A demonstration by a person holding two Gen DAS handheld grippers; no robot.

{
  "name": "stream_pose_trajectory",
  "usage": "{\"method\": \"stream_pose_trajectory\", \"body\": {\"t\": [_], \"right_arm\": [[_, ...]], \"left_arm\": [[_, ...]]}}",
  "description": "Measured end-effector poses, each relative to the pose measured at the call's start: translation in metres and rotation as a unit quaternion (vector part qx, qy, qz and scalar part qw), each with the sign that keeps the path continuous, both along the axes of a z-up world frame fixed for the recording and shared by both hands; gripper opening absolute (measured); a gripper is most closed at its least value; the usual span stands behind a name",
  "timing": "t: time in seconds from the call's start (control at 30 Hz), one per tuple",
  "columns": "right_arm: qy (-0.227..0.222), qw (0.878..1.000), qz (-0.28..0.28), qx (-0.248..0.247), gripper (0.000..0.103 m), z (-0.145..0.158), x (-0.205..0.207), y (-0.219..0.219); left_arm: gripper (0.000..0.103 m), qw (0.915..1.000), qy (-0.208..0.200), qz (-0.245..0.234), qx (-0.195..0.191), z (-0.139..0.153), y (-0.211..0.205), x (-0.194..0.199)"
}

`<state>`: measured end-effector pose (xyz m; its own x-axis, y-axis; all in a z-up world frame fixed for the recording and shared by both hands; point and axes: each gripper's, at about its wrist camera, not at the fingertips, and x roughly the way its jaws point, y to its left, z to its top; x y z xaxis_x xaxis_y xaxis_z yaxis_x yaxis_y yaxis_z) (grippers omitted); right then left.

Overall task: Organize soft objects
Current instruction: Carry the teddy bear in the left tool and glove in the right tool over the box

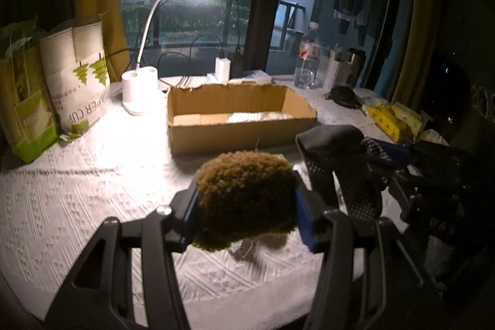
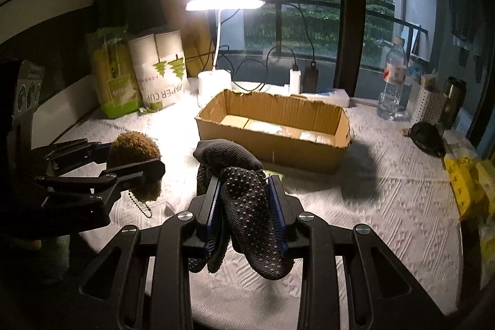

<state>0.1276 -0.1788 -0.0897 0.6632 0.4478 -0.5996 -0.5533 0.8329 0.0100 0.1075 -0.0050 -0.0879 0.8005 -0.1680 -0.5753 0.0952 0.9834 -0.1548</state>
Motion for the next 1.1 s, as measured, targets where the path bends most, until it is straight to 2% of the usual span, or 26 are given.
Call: {"method": "stream_pose_trajectory", "body": {"t": [0.53, 1.1], "right_arm": [[-0.022, 1.0, -0.008, 0.014, 0.032, 0.019, 0.038, -0.006], [-0.031, 0.999, -0.009, 0.017, 0.032, 0.024, 0.084, -0.013]], "left_arm": [[0.053, 0.9996, -0.027, 0.005, 0.004, 0.023, 0.004, 0.03], [0.053, 0.9988, -0.048, 0.007, 0.006, 0.037, 0.003, 0.075]]}}
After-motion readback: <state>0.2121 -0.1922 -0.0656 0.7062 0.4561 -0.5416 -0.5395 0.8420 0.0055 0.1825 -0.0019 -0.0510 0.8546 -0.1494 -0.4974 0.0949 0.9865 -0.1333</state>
